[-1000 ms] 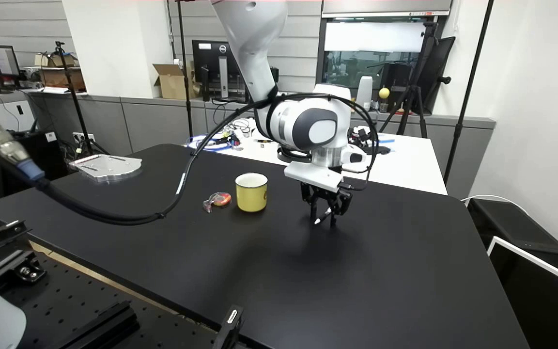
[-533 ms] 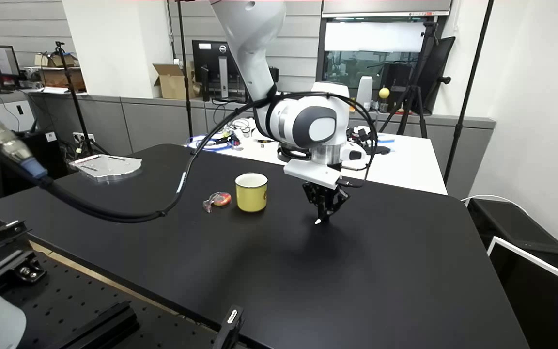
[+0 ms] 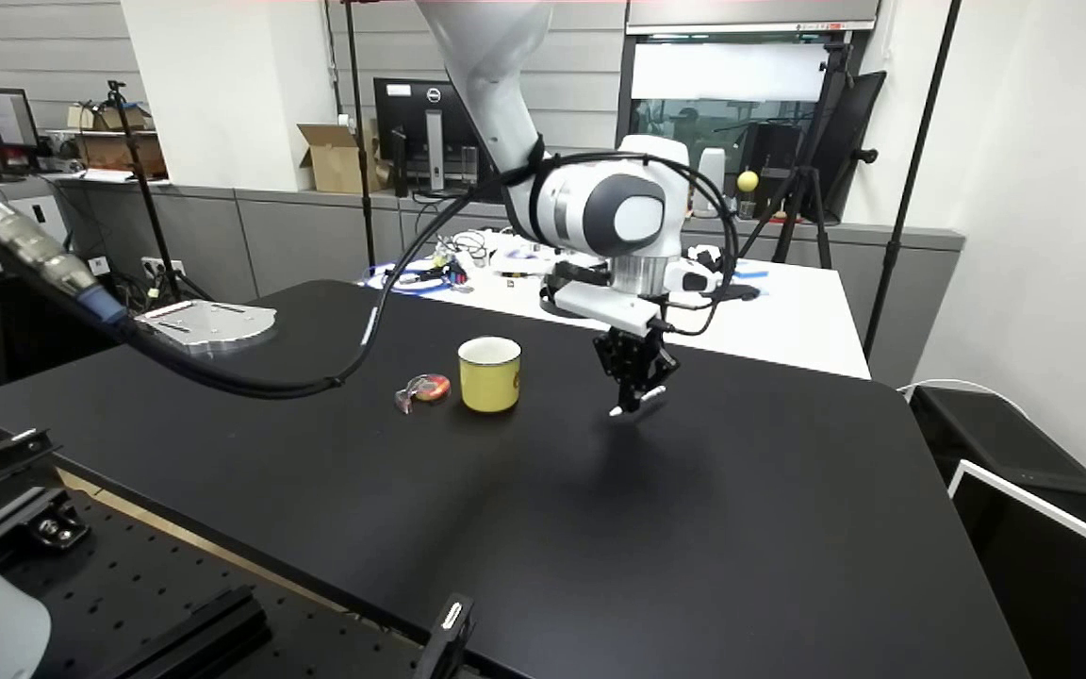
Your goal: Put the pen in the cup
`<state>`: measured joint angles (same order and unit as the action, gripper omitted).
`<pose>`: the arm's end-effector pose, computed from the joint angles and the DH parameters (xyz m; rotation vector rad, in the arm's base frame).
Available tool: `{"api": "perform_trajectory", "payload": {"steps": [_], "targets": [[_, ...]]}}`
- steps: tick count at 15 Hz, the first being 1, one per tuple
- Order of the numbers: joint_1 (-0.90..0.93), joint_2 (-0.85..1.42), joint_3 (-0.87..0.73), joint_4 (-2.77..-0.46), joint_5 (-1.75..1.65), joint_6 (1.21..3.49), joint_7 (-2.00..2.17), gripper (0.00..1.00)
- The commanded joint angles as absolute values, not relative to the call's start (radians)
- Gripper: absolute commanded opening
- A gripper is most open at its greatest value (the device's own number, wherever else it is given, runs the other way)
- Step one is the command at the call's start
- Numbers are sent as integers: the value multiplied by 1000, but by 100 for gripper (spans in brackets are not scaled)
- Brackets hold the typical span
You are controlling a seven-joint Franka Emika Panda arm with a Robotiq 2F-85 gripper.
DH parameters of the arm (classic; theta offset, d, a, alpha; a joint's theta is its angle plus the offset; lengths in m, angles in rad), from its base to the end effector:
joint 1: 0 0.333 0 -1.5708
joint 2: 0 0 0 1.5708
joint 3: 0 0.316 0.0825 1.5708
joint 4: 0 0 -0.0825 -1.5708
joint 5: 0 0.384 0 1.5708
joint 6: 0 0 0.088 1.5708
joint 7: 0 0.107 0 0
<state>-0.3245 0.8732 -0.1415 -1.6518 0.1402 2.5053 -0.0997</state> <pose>0.6038 -0.2950 0.1032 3.0470 -0.6655 -0.0231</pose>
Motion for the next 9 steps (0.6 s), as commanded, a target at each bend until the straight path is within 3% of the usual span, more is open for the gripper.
{"api": "perform_trajectory", "payload": {"steps": [1,9], "targets": [[-337,825,-128,-1558,164,2283,-28,3],[-330,810,-133,-1327,201,1637,89,3]]}}
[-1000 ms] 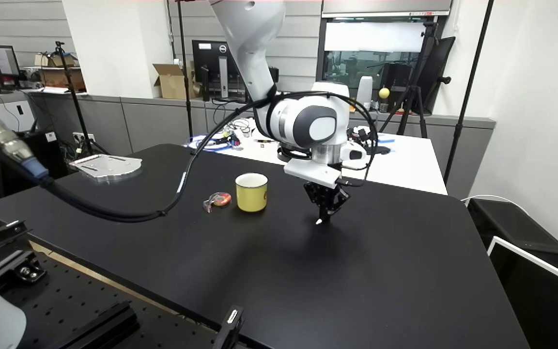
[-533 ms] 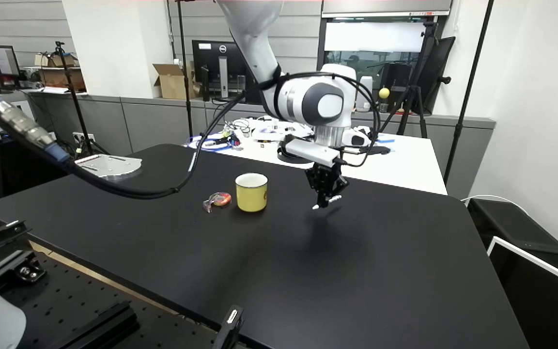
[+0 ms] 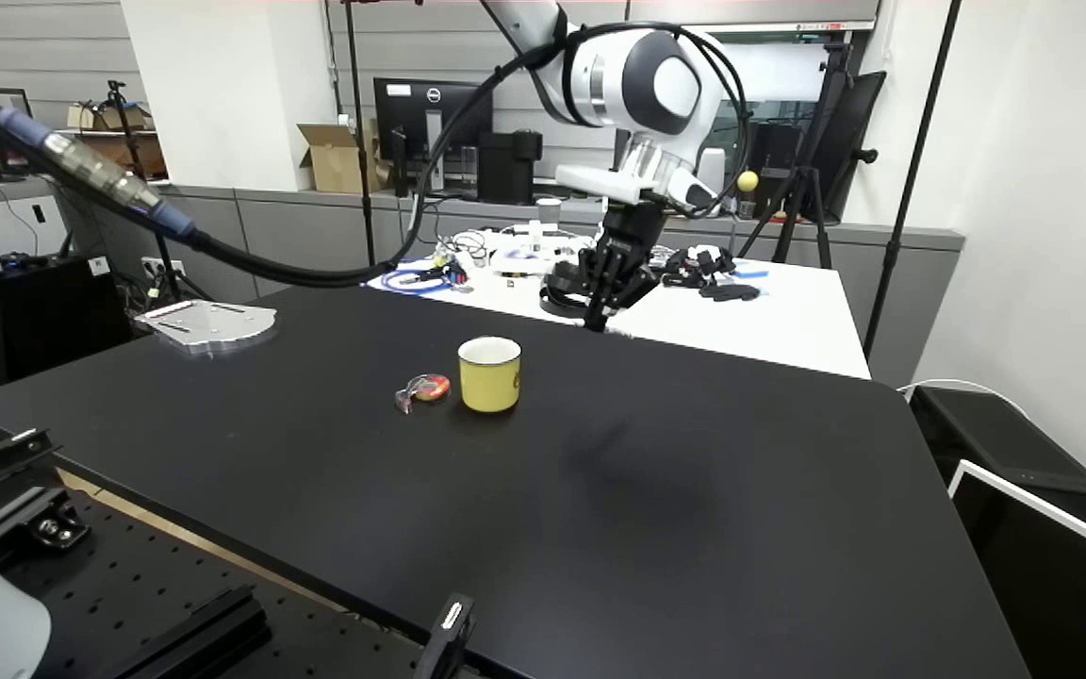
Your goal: Put the pen in the cup
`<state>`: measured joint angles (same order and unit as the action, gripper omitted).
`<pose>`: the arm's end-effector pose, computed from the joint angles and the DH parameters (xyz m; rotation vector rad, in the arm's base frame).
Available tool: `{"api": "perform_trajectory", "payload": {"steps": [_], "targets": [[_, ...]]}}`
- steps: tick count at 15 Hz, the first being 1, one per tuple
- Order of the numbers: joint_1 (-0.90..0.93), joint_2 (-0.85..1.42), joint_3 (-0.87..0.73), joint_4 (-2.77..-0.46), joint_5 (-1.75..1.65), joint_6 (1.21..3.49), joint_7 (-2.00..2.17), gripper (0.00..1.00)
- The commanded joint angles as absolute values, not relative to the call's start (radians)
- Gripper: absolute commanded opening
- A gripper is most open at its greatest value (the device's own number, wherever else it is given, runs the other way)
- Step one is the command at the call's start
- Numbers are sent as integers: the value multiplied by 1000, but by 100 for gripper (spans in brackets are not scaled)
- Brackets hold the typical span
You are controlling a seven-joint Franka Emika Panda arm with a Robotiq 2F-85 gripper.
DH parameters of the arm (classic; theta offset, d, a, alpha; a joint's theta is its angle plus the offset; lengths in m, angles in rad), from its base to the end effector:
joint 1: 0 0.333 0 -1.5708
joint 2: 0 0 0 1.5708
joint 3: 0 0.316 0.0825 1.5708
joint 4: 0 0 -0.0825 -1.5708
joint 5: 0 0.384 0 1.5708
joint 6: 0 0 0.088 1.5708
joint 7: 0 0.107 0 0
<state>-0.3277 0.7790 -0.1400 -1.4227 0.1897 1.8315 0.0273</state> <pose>0.6240 -0.2807 0.2120 -2.8412 0.8102 0.5036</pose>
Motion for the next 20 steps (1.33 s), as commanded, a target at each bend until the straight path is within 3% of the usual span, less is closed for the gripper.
{"api": "perform_trajectory", "payload": {"steps": [1,7,20], "targets": [[-326,828,-134,-1289,208,1556,108,3],[-309,899,-111,-1190,302,1273,190,3],[-277,1073,-94,-1037,435,1153,319,3]]}}
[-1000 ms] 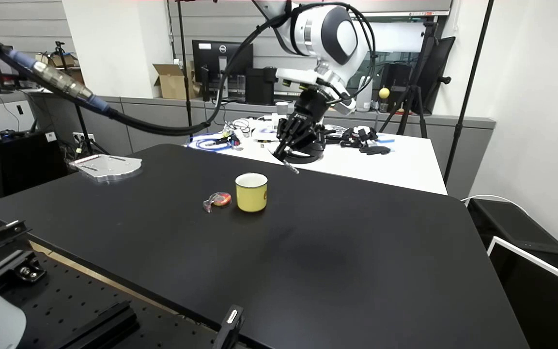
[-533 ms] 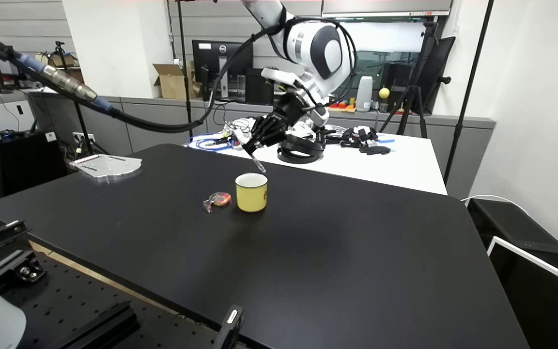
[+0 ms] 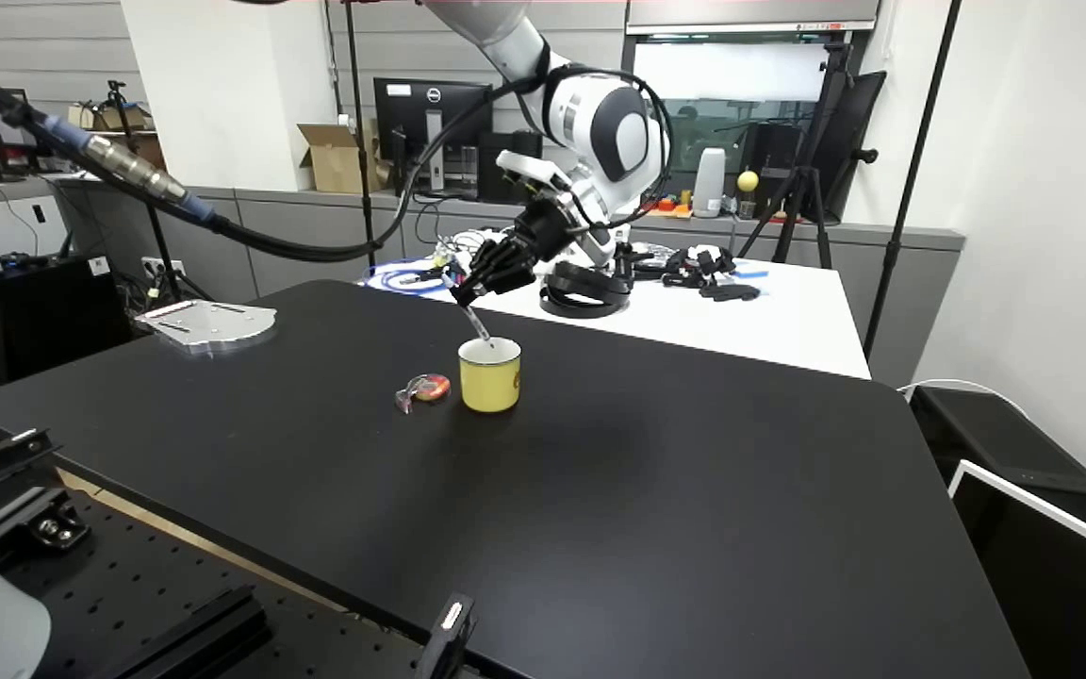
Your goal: Put the pen in the cup
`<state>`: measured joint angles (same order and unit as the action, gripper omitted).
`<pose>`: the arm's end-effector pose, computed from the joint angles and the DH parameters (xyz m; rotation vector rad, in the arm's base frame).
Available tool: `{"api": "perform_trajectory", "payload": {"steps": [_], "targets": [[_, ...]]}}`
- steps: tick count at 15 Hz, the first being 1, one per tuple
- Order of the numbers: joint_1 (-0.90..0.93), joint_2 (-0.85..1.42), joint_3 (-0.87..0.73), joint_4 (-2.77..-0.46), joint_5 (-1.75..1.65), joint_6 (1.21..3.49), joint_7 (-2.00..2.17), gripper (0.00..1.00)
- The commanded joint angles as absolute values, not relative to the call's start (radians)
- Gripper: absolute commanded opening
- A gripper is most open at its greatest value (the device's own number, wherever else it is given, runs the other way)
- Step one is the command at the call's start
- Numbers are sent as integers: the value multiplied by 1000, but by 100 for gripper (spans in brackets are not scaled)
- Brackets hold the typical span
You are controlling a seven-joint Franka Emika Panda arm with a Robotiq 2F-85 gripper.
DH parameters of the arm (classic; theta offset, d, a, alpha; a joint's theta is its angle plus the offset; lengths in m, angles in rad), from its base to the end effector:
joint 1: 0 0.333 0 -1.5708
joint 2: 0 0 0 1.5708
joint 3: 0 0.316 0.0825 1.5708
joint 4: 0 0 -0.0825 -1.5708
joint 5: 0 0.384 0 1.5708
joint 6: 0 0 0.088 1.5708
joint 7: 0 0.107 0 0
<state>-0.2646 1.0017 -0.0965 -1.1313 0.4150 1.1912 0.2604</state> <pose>0.6312 -0.1645 0.1718 -2.3523 0.8059 1.2335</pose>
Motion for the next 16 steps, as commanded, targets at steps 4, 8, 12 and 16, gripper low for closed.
{"api": "perform_trajectory", "payload": {"steps": [4,8,12,16], "targets": [[-283,1123,-89,-998,426,1153,308,38],[-286,1109,-84,-984,424,1151,290,64],[-290,1050,-91,-985,427,1143,253,91],[-287,1036,-96,-996,418,1164,236,93]]}}
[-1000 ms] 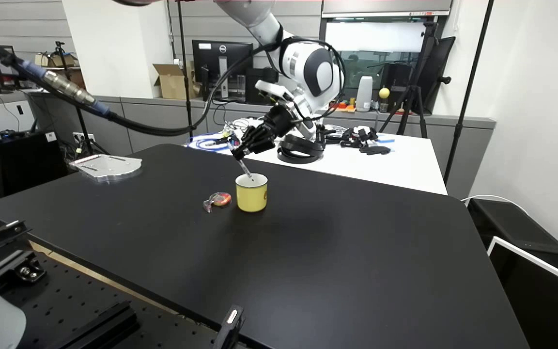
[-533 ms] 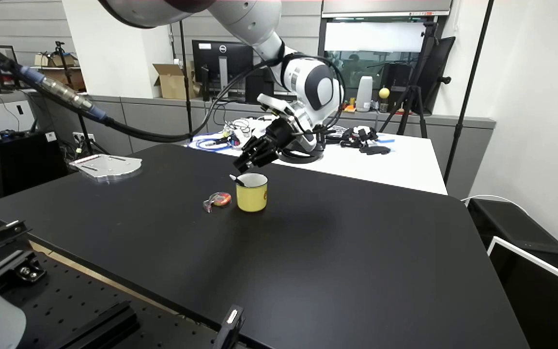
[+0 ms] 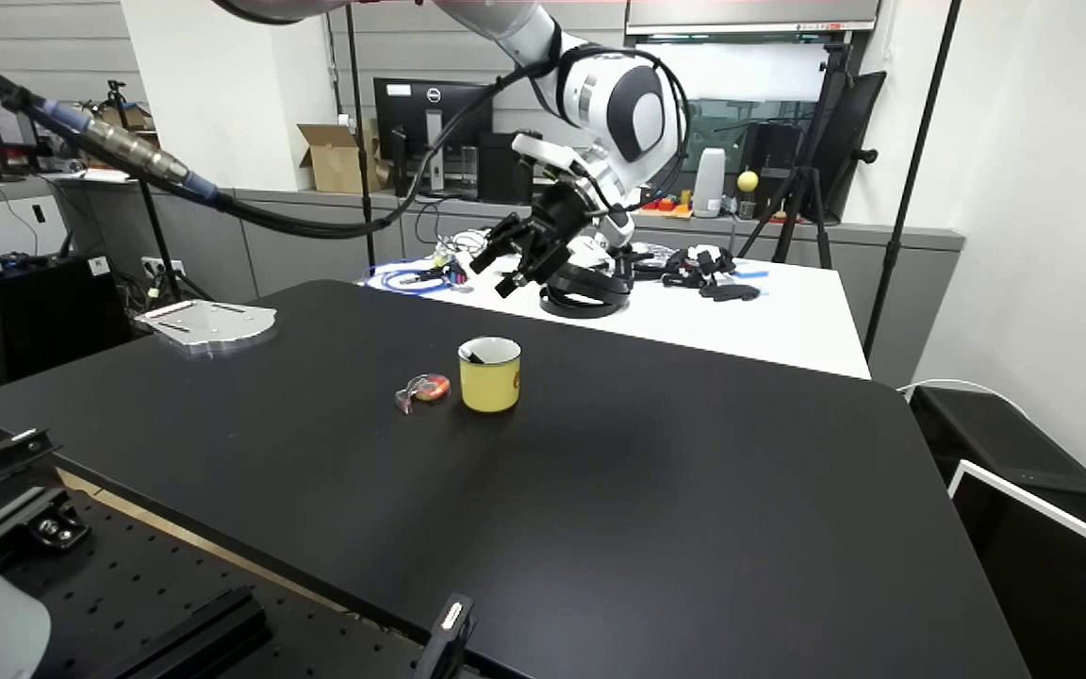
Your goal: Put the pen in the cup
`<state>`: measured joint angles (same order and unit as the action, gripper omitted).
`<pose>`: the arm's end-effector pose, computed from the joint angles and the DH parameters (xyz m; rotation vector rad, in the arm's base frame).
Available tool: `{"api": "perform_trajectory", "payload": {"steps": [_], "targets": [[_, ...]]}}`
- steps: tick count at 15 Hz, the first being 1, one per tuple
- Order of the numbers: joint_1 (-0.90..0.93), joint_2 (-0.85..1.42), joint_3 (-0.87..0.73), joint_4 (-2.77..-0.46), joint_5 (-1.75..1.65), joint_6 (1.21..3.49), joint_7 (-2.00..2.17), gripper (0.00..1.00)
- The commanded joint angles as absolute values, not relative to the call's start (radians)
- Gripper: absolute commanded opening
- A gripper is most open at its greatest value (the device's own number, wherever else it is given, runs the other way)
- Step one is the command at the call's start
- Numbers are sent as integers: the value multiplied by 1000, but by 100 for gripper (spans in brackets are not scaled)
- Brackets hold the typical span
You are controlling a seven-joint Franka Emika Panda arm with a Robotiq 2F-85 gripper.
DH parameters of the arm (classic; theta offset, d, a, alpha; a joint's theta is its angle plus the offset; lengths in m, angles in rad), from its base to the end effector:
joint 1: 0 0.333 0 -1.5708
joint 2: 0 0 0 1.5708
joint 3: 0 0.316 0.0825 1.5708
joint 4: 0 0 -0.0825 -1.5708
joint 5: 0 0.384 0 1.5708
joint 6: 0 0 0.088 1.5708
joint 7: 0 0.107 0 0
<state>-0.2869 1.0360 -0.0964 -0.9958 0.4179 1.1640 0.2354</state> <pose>0.6515 -0.1822 0.1974 -2.3968 0.7699 1.1256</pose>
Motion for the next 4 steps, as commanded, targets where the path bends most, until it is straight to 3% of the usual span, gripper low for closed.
{"api": "perform_trajectory", "payload": {"steps": [1,4], "targets": [[-291,1027,-96,-996,419,1163,233,100],[-296,1022,-96,-997,422,1162,229,100]]}}
